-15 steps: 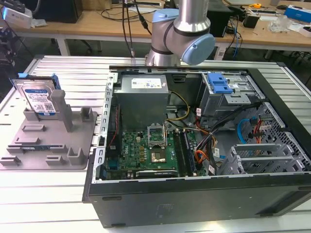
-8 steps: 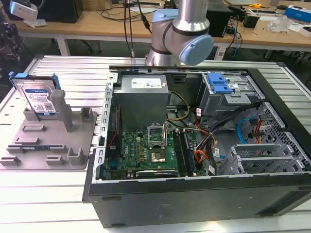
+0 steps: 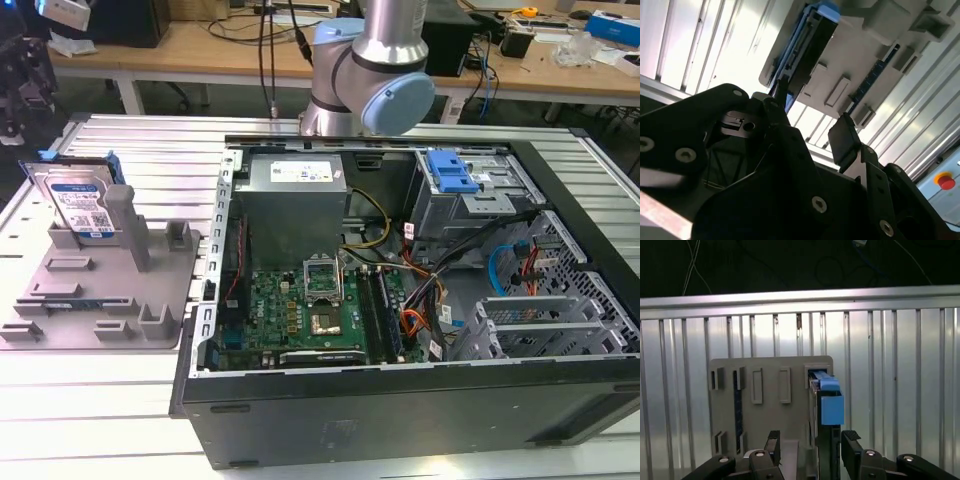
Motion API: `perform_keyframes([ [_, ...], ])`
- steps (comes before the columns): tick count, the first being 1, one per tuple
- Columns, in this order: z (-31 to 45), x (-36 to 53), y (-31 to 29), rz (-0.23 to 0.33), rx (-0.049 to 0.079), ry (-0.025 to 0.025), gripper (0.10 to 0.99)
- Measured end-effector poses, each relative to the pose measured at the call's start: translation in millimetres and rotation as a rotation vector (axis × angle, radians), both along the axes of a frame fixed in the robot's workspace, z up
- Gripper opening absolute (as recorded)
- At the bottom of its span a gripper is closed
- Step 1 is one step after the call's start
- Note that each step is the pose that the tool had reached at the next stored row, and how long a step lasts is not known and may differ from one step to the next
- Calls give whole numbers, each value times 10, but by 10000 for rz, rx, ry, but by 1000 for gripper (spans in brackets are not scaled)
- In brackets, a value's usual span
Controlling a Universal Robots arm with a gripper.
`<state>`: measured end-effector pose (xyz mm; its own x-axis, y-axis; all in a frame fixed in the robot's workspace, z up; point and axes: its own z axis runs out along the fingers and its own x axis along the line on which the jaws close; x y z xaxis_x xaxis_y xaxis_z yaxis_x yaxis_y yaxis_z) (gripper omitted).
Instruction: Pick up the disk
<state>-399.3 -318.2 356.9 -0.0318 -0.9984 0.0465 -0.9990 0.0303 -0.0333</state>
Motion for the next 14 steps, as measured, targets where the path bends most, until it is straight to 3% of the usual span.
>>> perform_keyframes([
  [2,-10,-21,70,2,-36,-100,600],
  [4,-32,-116,105,2,-82,-225,600],
  [6,-47,-182,119,3,-110,-284,600],
  [8,-62,-213,129,20,-145,-307,600],
  [14,-101,-213,165,196,-260,-308,600],
])
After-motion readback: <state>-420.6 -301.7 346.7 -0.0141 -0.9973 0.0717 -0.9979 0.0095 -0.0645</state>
